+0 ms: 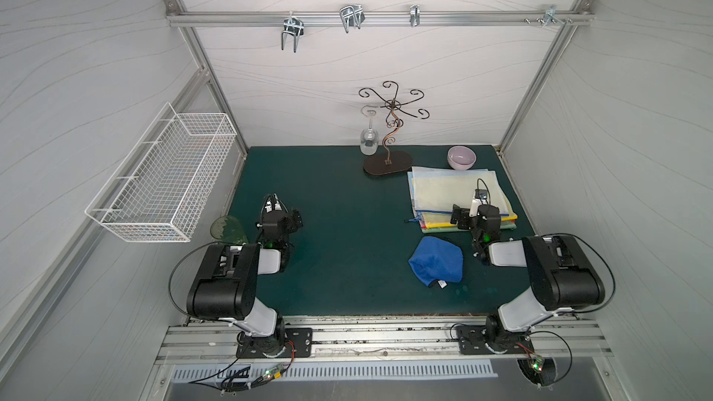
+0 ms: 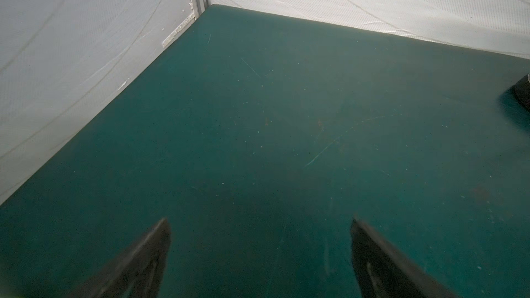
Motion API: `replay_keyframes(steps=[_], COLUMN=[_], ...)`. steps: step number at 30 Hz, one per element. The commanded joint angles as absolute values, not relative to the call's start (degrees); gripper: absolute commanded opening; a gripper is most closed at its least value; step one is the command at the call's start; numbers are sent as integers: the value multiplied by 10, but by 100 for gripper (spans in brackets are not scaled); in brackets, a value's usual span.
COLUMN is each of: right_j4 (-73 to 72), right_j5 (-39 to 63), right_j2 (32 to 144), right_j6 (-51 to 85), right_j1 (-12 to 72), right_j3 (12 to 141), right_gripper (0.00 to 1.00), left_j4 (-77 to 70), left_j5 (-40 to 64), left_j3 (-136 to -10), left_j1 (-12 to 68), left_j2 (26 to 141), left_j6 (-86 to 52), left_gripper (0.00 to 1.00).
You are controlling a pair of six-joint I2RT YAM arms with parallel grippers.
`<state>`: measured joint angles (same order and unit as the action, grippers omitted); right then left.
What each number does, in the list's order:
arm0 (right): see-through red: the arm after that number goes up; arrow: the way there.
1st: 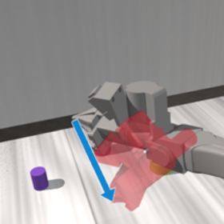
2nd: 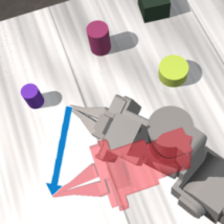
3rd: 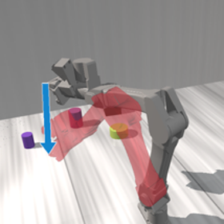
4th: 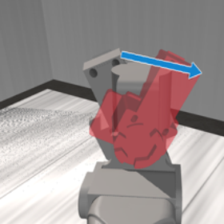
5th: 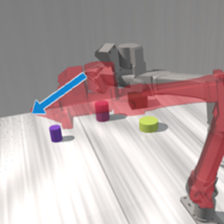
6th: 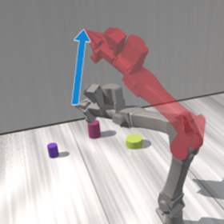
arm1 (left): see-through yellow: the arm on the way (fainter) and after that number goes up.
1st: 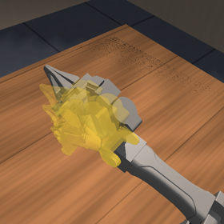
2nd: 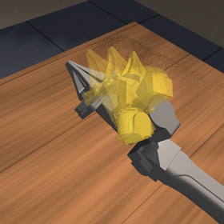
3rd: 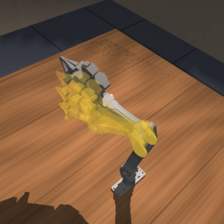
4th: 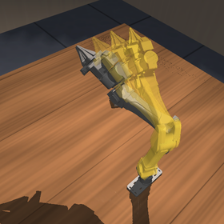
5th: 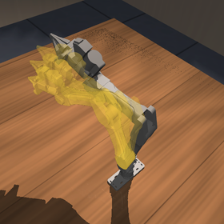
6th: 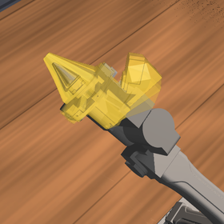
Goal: Wipe the document bag
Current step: Reset both arms
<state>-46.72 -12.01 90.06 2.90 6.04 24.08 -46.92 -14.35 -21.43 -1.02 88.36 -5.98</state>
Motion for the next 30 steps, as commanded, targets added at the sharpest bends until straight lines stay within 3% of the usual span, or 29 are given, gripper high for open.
replay_keyframes(steps=[1, 30], right_j4=[-482, -482], right_j5=[-128, -121], right_j2=[902, 904], right_j6=[20, 17], right_j1=[64, 63], right_j3=[242, 244], right_gripper=[99, 99], left_j4=[-491, -490], left_j5=[-144, -144], left_j3=[-232, -232], left_j1=[-8, -7], left_j2=[889, 889], left_j6=[-48, -47], left_gripper=[100, 100])
